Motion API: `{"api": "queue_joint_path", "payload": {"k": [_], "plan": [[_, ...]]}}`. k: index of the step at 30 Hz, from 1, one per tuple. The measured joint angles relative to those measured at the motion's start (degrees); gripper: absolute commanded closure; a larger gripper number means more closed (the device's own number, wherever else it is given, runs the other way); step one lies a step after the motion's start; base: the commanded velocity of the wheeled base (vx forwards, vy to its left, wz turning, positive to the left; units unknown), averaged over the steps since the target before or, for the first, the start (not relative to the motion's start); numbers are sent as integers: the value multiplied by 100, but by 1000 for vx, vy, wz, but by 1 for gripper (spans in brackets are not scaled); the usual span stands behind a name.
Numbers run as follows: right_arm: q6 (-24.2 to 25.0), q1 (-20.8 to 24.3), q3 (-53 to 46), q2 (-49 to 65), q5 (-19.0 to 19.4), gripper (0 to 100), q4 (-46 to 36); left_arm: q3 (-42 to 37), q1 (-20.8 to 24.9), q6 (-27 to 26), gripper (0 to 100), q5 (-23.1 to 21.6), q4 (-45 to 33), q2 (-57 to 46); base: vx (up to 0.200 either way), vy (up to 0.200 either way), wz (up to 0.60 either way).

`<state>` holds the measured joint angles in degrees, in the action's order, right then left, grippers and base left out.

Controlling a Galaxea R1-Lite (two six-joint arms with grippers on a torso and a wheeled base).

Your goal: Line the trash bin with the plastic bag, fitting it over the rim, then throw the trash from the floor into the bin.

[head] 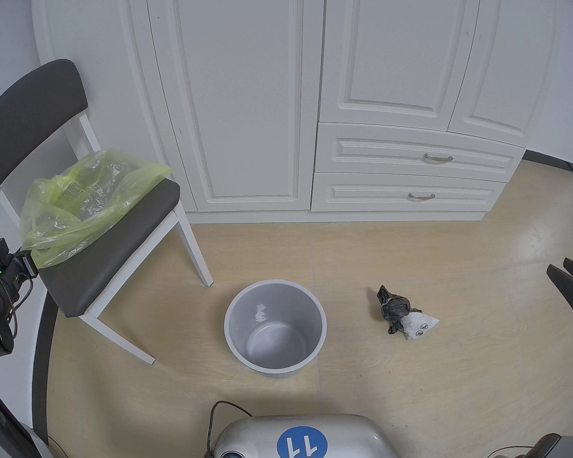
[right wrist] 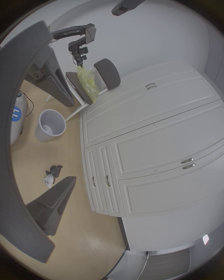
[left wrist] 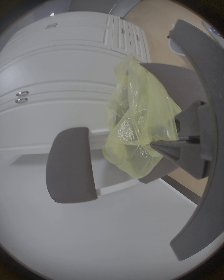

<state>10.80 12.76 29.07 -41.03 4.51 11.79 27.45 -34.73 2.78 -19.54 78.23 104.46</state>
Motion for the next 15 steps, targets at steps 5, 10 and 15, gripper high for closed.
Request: {"api": "queue_joint_path", "payload": {"k": [5, 10, 15], "plan": [[-10, 10, 41, -34, -30, 0, 0, -194, -7, 105, 100, -238, 255, -57, 0, 0, 0], [-29, 13, 61, -56, -49, 0, -2, -229, -57, 472, 100, -489, 352, -113, 0, 0, 0], [-62, 13, 124, -85, -187, 0, 22, -304, -90, 953, 100, -957, 468, -250, 0, 0, 0]]}}
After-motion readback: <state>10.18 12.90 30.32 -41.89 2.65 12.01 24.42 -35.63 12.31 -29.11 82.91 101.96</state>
